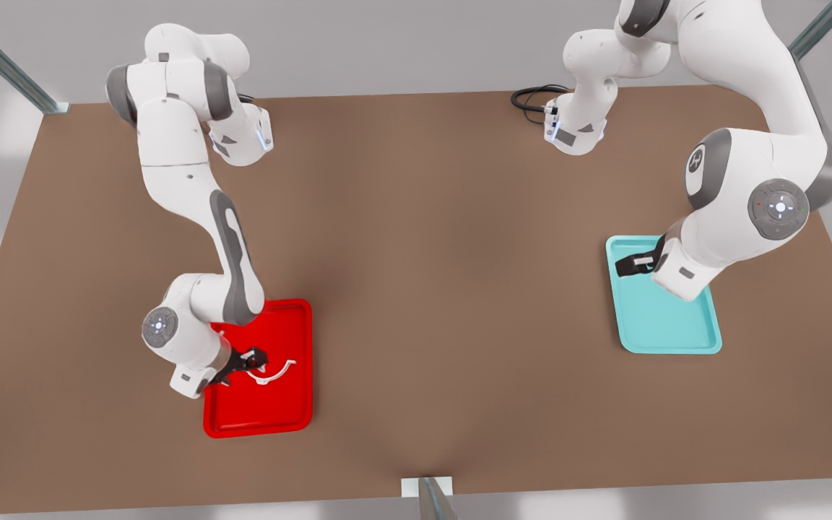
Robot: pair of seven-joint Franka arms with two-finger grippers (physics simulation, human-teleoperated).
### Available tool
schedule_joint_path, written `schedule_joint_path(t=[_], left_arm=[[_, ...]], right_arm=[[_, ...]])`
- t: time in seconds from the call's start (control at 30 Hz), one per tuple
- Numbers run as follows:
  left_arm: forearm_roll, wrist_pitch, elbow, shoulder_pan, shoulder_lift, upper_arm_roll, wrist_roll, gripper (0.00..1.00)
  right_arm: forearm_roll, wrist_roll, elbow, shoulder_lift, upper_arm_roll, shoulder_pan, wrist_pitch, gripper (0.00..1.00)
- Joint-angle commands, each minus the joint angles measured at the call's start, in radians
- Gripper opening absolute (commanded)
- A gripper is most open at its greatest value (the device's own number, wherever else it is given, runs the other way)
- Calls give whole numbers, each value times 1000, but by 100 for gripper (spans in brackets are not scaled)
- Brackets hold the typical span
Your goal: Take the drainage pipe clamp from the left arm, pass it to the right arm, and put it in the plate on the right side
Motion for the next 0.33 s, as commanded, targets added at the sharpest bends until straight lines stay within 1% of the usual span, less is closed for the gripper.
schedule_joint_path(t=[0.0,0.03,0.07,0.1,0.13,0.17,0.23,0.3], left_arm=[[0,-3,0,0,-1,0,338,100],[2,-3,0,0,-1,0,338,100],[0,-3,0,0,-1,0,338,100],[0,-3,0,0,-1,0,338,100],[2,-3,0,0,-1,0,338,100],[2,-3,0,0,-1,0,338,100],[2,-4,0,0,2,0,338,100],[2,-4,0,-1,5,0,338,100]], right_arm=[[-49,106,34,-122,-38,0,-494,100],[-167,170,-10,-285,-58,-2,-572,100],[-267,349,-4,-386,-56,9,-703,100],[-299,403,2,-437,-58,9,-773,100],[-324,410,5,-469,-56,4,-816,100],[-327,413,8,-475,-63,-3,-818,100],[-336,410,90,-444,-69,-5,-818,100],[-339,411,88,-452,-78,-9,-848,100]])
